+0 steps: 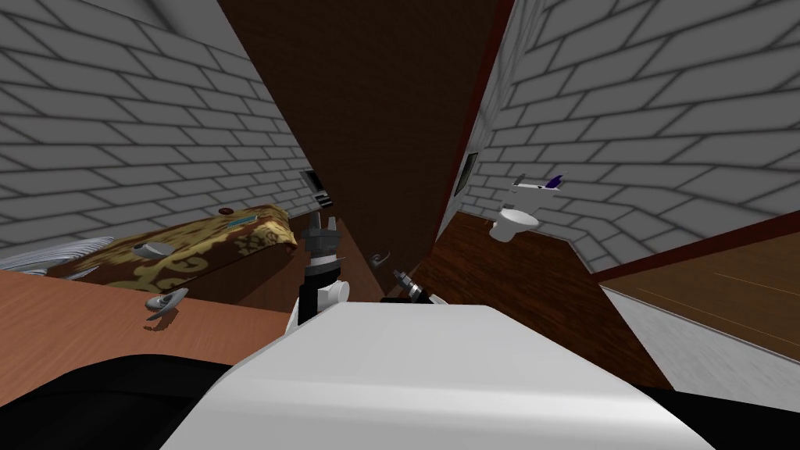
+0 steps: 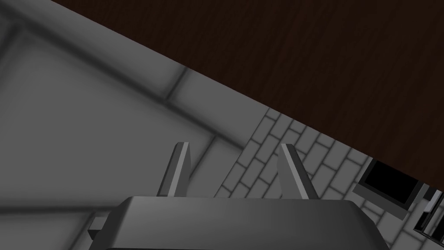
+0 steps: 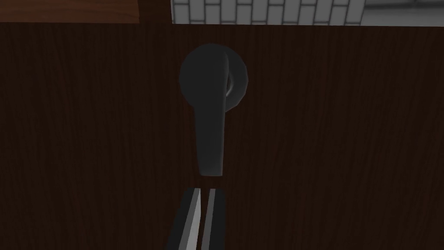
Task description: Push the door open
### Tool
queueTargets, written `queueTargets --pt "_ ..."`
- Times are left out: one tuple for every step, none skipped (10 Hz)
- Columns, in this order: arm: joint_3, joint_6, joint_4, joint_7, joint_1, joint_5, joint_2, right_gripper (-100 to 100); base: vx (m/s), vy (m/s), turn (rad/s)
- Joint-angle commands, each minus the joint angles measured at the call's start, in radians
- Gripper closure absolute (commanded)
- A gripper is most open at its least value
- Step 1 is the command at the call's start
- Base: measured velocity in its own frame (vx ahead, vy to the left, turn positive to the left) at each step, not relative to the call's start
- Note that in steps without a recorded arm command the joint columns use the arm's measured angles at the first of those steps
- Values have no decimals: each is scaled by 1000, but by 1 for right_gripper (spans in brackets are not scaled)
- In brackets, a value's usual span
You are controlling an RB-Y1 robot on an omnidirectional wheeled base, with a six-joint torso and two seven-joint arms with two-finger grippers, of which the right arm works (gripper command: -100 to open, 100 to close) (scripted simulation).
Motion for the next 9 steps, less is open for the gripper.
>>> queueTargets --pt "-29 6 14 11 -3 -6 13 -100 -162 57 -131" --pt "-51 14 18 20 -3 -11 20 -100 -170 60 -122" --pt "-67 19 22 26 -3 -15 26 -100 -162 60 -130" --pt "-56 12 20 19 -4 -13 20 -100 -72 30 -26" --pt "-63 11 28 25 -6 -13 26 -100 66 92 43" --pt "-65 11 31 26 -6 -13 28 -100 153 145 25" --pt "-67 10 33 27 -7 -13 30 -100 147 133 15" --pt "-72 9 38 30 -9 -13 35 -100 160 151 35" --pt "-74 9 41 32 -10 -13 37 -100 157 137 20"
